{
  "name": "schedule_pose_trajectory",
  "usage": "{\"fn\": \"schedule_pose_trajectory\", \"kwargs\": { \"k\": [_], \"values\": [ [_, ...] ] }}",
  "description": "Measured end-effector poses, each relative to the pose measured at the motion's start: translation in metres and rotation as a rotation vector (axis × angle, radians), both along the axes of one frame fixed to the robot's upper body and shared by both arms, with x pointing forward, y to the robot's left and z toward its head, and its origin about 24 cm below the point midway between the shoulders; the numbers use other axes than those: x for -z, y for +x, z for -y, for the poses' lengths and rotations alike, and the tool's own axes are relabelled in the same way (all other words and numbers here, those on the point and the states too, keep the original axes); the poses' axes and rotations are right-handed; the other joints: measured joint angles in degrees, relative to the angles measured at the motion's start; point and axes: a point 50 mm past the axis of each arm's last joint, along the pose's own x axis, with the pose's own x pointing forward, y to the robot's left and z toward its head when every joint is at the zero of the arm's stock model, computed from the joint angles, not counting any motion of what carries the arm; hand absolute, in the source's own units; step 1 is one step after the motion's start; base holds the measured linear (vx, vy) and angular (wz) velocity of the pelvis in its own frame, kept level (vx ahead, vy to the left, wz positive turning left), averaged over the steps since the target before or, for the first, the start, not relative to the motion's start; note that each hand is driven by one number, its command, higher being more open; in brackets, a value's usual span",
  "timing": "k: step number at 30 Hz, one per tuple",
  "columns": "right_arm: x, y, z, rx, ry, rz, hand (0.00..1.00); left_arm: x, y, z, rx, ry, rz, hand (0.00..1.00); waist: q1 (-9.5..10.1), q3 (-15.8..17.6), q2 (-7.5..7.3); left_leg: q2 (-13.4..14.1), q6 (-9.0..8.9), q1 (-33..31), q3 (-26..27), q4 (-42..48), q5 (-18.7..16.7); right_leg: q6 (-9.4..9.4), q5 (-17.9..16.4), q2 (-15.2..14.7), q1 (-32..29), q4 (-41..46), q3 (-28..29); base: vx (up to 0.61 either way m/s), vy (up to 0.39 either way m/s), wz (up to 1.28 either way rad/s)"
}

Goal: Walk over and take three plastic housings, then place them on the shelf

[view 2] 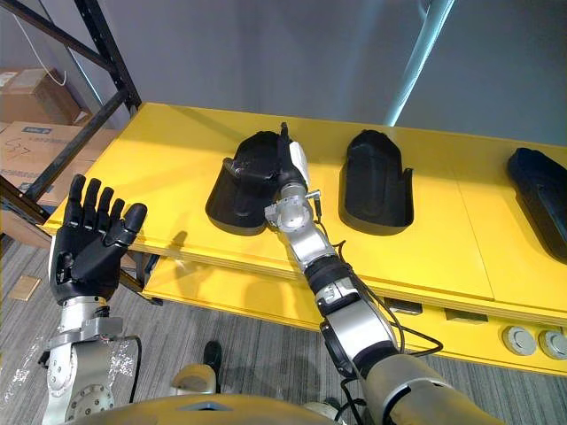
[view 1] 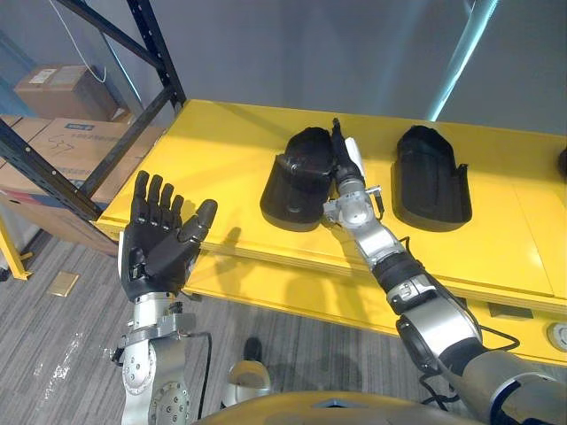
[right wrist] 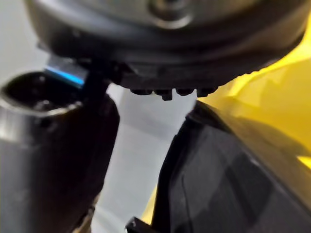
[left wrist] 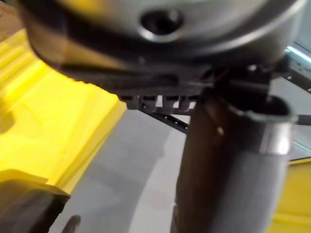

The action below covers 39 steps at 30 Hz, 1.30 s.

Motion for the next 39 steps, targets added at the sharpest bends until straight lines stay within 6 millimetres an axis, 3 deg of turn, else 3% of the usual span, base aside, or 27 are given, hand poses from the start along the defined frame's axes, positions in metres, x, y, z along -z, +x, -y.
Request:
{"fn": "schedule_pose_trajectory", "kwargs": {
  "k": [5, 6, 8, 10, 12, 18, 21, 28, 33, 39],
  "values": [
    [-0.051, -0.008, -0.003, -0.093, 0.016, 0.26, 1.0, 0.009, 0.001, 0.004, 0.016, -0.012, -0.036, 1.0, -0.36, 0.0, 0.0, 0.2, -0.07, 0.0, 0.8, 0.0, -0.1, 0.21, 0.2, 0.2, -0.6, -0.6, 0.8, 0.0, 0.001, -0.08],
    [-0.07, -0.017, -0.009, -0.161, 0.029, 0.353, 1.0, 0.01, 0.001, 0.003, 0.016, -0.013, -0.041, 1.0, -0.74, 0.0, 0.0, 0.2, -0.09, 0.0, 1.2, 0.0, -0.1, 0.23, 0.5, 0.3, -0.6, -0.9, 1.2, 0.01, 0.0, -0.12],
    [-0.087, -0.036, -0.017, -0.279, 0.019, 0.464, 1.0, 0.01, 0.0, 0.003, 0.02, -0.009, -0.041, 1.0, -1.62, 0.0, -0.06, 0.2, -0.29, 0.5, 1.6, 0.0, -0.3, 0.24, 0.5, 0.3, -0.5, -1.0, 1.6, 0.02, 0.004, -0.14],
    [-0.09, -0.049, -0.02, -0.352, -0.022, 0.514, 1.0, 0.01, 0.0, 0.003, 0.027, -0.003, -0.038, 1.0, -1.68, -0.1, -0.13, 0.3, -0.46, 1.1, 2.4, 0.0, -0.4, 0.22, 0.5, 0.3, -0.5, -1.0, 2.2, 0.01, 0.005, -0.16],
    [-0.083, -0.068, -0.023, -0.486, -0.068, 0.523, 1.0, 0.009, 0.0, 0.002, 0.032, 0.008, -0.036, 1.0, -2.41, -0.3, -0.22, 0.6, -0.53, 1.3, 3.0, 0.0, -0.6, 0.18, 0.5, 0.5, -0.6, -1.0, 2.8, 0.01, 0.0, -0.13],
    [-0.034, -0.087, -0.019, -0.672, -0.295, 0.33, 1.0, 0.008, 0.0, -0.002, 0.055, 0.048, -0.038, 1.0, -2.99, -0.7, -0.94, 1.1, -0.8, 1.2, 3.2, -0.1, -0.8, -0.12, 0.4, 1.2, -0.8, -2.0, 2.8, -0.02, -0.003, -0.03],
    [-0.023, -0.092, -0.014, -0.709, -0.374, 0.289, 1.0, 0.007, -0.001, -0.004, 0.065, 0.064, -0.033, 1.0, -2.94, -0.7, -0.96, 1.2, -1.08, 1.0, 3.2, -0.1, -1.0, -0.16, 0.3, 1.3, -0.9, -2.0, 2.7, 0.0, 0.0, 0.0],
    [-0.024, -0.112, -0.012, -0.748, -0.395, 0.358, 1.0, 0.007, -0.002, -0.007, 0.074, 0.093, -0.041, 1.0, -3.02, -1.6, -2.49, 1.1, -1.0, 0.9, 3.2, 0.0, -1.0, 0.13, 0.6, 1.3, -0.7, -1.9, 2.7, 0.05, 0.006, 0.0],
    [-0.009, -0.119, -0.012, -0.699, -0.475, 0.371, 1.0, 0.008, -0.003, -0.008, 0.067, 0.094, -0.051, 1.0, -2.86, -1.6, -2.41, 1.1, -0.84, 0.8, 2.9, 0.0, -1.2, -0.15, 0.3, 1.3, -0.6, -1.8, 2.3, -0.01, 0.005, 0.02],
    [-0.005, -0.126, -0.019, -0.743, -0.486, 0.395, 1.0, 0.012, -0.008, -0.009, 0.061, 0.092, -0.079, 1.0, -2.87, -1.7, -2.17, 1.1, -0.67, 0.5, 2.3, -0.1, -1.2, -0.49, 0.0, 1.3, -0.7, -1.8, 1.7, -0.01, 0.006, 0.05]
  ]
}}
